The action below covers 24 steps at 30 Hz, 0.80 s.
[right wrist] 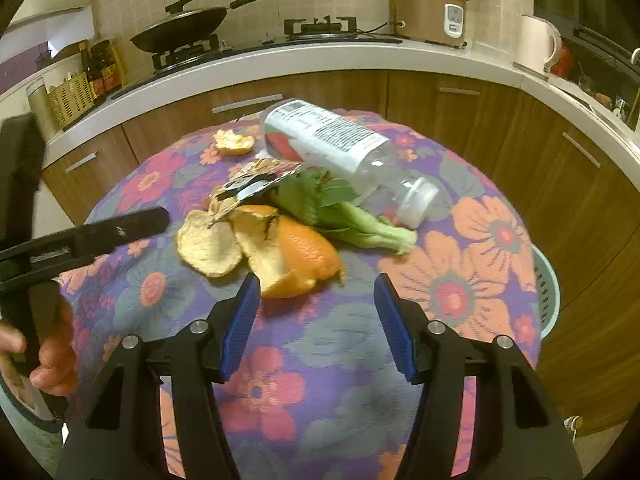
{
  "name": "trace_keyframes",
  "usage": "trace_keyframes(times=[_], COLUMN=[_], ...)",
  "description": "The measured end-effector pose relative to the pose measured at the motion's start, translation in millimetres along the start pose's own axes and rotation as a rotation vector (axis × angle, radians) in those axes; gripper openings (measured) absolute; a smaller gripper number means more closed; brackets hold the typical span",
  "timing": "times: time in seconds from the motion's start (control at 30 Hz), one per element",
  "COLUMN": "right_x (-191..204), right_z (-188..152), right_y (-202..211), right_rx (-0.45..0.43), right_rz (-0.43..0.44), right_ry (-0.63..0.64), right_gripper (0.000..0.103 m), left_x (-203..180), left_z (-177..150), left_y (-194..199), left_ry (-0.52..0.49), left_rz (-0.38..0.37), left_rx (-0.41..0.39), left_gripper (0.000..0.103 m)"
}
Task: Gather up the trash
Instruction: 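Move both open tools back over the table, then grasp the orange peel pieces with the left tool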
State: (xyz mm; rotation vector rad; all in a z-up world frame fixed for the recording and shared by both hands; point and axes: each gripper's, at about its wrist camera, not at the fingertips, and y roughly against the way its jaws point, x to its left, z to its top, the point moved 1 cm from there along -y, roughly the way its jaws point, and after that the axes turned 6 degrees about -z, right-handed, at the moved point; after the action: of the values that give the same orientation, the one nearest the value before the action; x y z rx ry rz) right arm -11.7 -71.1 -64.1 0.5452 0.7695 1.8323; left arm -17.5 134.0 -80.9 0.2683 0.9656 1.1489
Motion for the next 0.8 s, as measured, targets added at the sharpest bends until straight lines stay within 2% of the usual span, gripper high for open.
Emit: trace_keyframes(times=[0.1, 0.23, 0.37, 0.43, 0.5, 0.53, 0.67, 0.8], right_x=[2.9, 3.6, 0.7, -3.5, -6.7, -8.2, -11.4, -9.9], right_z=[1.0, 0.6, 5.1, 9.2, 12.3, 13.8, 16.5, 17.3], right_y=[-6.5, -12.3, -11.2, -11.9, -12.3, -12.4, -11.3, -11.9], right_rx=[0.018, 0.035, 0.024, 0.018, 0.018, 0.018, 0.015, 0.014], right_rz=[0.001, 0.001, -0.008, -0.016, -0.022, -0.022, -0.017, -0.017], right_ry=[0.000, -0.004, -0.011, -0.019, -0.025, -0.029, -0.037, -0.031], right_gripper=[0.055, 0.055, 0.055, 0.055, 0.055, 0.055, 0.055, 0.055], left_x=[2.5, 1.1, -1.5, -4.3, -7.5, -7.9, -4.5, 3.1], left_z=[2.6, 5.6, 7.9, 9.0, 8.5, 7.9, 4.4, 1.0], left_y=[-16.4, -29.6, -36.2, -40.8, -45.8, -46.8, -42.2, -22.4], left_ry=[0.010, -0.011, -0.035, -0.039, -0.054, -0.061, -0.049, -0.056], left_rz=[-0.014, 0.000, -0.002, -0.013, 0.018, 0.025, 0.014, 0.037], left_rx=[0.059, 0.084, 0.091, 0.106, 0.110, 0.111, 0.102, 0.086], left_gripper=[0.067, 0.054, 0.051, 0.032, 0.022, 0.012, 0.008, 0.006])
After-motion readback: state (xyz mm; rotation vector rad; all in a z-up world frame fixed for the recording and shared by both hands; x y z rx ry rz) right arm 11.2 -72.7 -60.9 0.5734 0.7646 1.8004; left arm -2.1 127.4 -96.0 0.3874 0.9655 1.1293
